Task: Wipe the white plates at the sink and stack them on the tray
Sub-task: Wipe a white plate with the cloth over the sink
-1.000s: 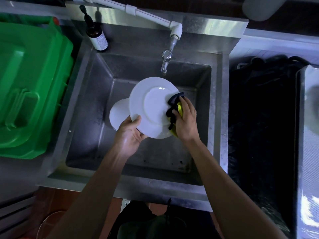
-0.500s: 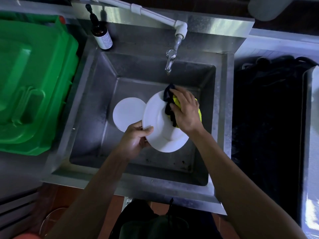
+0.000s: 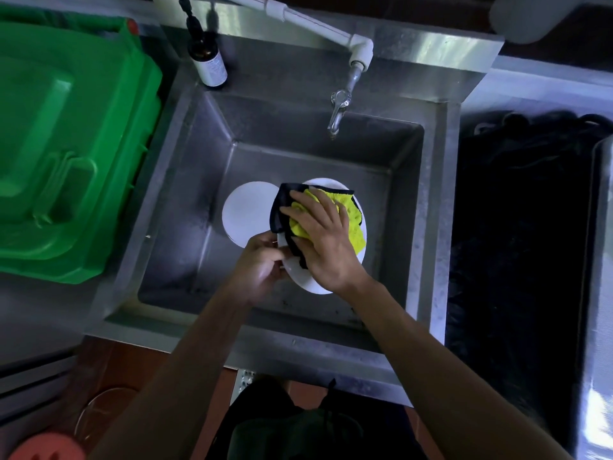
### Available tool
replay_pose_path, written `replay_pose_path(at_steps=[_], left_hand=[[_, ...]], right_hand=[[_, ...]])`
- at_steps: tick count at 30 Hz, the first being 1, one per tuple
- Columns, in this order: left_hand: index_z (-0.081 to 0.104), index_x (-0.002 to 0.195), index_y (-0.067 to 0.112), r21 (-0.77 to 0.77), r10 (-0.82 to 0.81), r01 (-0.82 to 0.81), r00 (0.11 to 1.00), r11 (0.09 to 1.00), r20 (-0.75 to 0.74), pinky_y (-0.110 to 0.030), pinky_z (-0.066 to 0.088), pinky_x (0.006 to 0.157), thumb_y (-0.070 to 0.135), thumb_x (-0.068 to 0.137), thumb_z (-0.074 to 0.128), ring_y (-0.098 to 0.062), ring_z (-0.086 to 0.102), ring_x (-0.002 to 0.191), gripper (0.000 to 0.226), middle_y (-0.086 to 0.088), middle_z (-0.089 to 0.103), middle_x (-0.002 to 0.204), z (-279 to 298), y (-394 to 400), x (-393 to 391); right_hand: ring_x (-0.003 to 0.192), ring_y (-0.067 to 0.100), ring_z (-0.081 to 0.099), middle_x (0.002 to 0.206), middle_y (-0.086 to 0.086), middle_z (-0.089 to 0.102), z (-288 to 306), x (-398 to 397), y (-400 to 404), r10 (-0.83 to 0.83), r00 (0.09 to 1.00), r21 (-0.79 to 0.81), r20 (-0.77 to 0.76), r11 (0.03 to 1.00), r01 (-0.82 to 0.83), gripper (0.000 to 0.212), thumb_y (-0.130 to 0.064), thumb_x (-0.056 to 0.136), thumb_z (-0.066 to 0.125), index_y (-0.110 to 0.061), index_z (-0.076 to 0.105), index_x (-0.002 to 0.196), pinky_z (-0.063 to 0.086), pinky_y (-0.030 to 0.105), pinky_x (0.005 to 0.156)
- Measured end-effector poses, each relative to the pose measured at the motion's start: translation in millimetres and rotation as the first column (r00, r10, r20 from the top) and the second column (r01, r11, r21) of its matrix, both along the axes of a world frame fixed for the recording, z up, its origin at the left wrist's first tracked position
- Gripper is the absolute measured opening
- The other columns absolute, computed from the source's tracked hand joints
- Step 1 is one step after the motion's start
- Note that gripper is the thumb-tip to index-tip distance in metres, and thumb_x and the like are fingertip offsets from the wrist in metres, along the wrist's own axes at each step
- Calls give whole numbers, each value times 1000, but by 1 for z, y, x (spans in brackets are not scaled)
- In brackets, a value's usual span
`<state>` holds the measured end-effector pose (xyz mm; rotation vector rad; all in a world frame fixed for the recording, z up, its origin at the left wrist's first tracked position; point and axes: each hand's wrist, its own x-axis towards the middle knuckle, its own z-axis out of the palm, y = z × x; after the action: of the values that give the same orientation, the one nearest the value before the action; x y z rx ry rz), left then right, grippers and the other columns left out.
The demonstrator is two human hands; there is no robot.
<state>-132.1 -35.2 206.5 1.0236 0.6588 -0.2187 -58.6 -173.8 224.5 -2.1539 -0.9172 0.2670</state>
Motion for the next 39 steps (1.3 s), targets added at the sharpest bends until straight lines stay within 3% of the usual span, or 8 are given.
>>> replay_pose_path(at_steps=[10,15,21,29,34,36,39], left_hand=[[77,104,11,-5,-22,22,1000,1000,-8,-41,58,77,11,77,70,-32,70,97,28,-17,73,107,10,0,-3],[73,115,8,-31,12,-13,1000,999,-6,-46,61,78,10,79,69,-37,69,101,36,-22,71,117,11,1,-6],[76,110,13,-103,142,-140,990,985,6,-43,63,71,9,78,68,-33,70,101,33,-15,73,113,10,-4,-3],[69,120,8,-120,221,-217,975,969,17,-57,54,95,4,83,68,-38,68,111,38,-18,70,124,17,-1,12],[65,128,5,-112,261,-260,965,959,-8,-57,51,100,8,88,62,-38,65,113,40,-23,65,132,19,-5,18],[61,134,3,-105,273,-274,962,956,-21,-55,51,98,6,95,57,-38,64,114,39,-25,62,135,17,-4,21],[62,134,7,-91,296,-298,955,950,-27,-45,56,83,9,97,57,-33,67,105,38,-20,66,129,16,-4,27]], right_hand=[[147,25,28,158,-3,37,-11,35,-5,-13,994,-161,111,986,31,47,-28,101,51,-25,46,148,20,60,114],[142,27,32,157,-3,36,-13,51,-12,-122,991,-226,62,965,133,45,-36,104,39,-25,43,148,26,58,111],[139,28,31,155,-2,36,-18,59,-20,-208,978,-275,35,938,209,45,-39,105,39,-26,38,148,33,57,107],[144,28,24,160,-3,30,-23,38,-17,-351,935,-284,-44,902,325,47,-35,104,43,-26,38,149,30,62,109],[143,26,26,160,-6,32,-23,20,-2,-350,936,-304,-39,897,322,46,-38,103,42,-28,41,148,29,61,107],[143,24,28,159,-8,33,-21,13,4,-371,927,-294,-56,893,340,46,-40,104,41,-29,41,148,28,61,107],[141,24,31,157,-8,37,-19,4,13,-392,918,-270,-67,893,361,46,-41,103,40,-30,42,148,29,61,107]])
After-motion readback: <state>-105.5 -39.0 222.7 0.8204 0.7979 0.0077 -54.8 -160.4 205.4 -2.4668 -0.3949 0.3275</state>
